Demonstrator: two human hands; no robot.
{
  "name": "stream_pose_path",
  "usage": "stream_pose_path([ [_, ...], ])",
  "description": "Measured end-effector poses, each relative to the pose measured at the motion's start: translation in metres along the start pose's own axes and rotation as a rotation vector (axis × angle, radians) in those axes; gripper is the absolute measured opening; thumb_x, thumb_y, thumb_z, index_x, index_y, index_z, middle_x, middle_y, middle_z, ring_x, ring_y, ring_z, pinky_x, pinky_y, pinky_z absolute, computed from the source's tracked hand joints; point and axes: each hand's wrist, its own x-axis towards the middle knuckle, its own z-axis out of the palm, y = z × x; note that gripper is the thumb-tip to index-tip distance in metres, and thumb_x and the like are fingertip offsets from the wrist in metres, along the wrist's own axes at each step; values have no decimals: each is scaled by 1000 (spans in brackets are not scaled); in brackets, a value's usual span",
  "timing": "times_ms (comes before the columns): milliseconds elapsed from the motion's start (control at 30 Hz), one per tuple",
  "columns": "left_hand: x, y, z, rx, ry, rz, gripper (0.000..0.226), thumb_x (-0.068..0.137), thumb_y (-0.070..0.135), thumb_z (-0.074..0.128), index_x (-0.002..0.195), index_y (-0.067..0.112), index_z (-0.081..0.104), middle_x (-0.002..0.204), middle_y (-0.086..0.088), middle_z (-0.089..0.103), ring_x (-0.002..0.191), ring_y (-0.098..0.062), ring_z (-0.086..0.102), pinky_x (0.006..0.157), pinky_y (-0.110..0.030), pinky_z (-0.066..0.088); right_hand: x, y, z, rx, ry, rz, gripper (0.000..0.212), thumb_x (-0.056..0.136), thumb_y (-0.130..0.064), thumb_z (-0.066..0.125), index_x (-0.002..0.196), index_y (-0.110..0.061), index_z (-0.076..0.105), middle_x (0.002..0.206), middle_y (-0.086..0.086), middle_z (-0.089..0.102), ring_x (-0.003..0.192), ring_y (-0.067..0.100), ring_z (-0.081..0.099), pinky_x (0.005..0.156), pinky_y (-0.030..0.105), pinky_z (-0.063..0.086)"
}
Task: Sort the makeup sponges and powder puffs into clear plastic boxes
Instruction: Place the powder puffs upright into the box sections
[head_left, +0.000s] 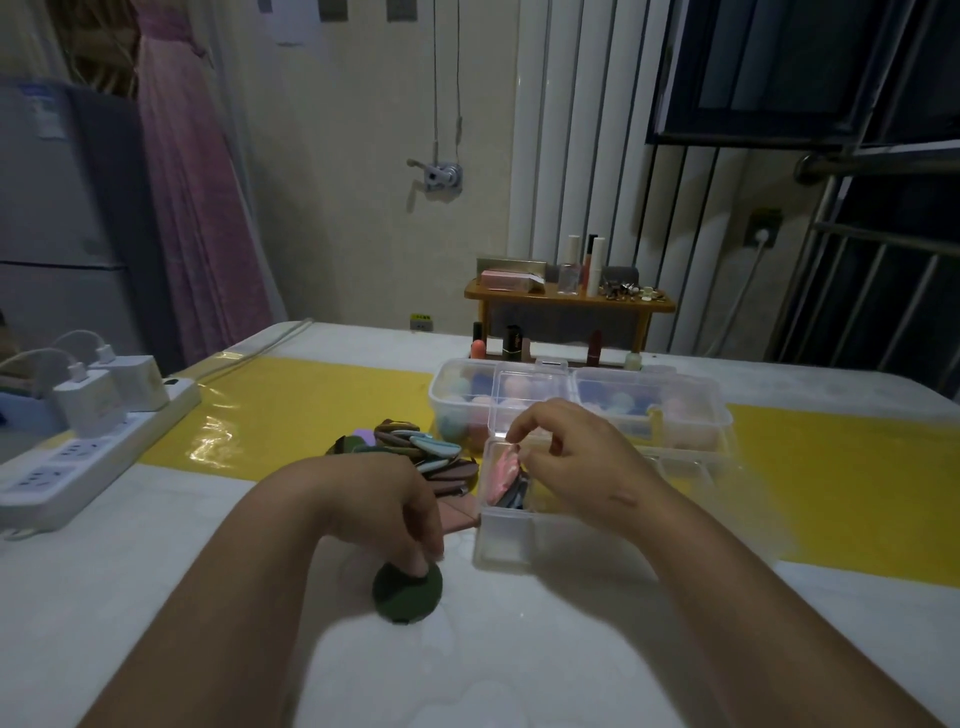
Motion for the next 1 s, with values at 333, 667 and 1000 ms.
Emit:
stream_pose_path([
  [333, 8, 2, 5, 110, 13, -19, 18, 75, 34, 80, 74, 31, 62, 80, 16, 63, 79, -6, 58, 69, -24, 46, -1, 1, 1, 63, 32, 20, 20, 96, -20, 53, 103, -38, 59, 111, -12, 57, 84, 1, 52, 75, 24, 46],
  [667, 5, -11, -4, -699, 179, 330, 22, 60, 20, 76, 61, 23, 54, 62, 1, 52, 60, -11, 49, 55, -21, 42, 1, 4, -2, 204, 140, 82, 26, 97, -8, 50, 102, -29, 64, 96, -19, 59, 86, 4, 56, 73, 20, 46],
  [1000, 30, 12, 8, -1248, 493, 344, 25, 66, 9, 81, 71, 11, 57, 57, -4, 54, 57, -25, 45, 64, -33, 38, -2, 1, -3, 336, 162, 78, 16, 98, -17, 53, 97, -26, 66, 99, -5, 66, 96, 12, 61, 82, 26, 53],
])
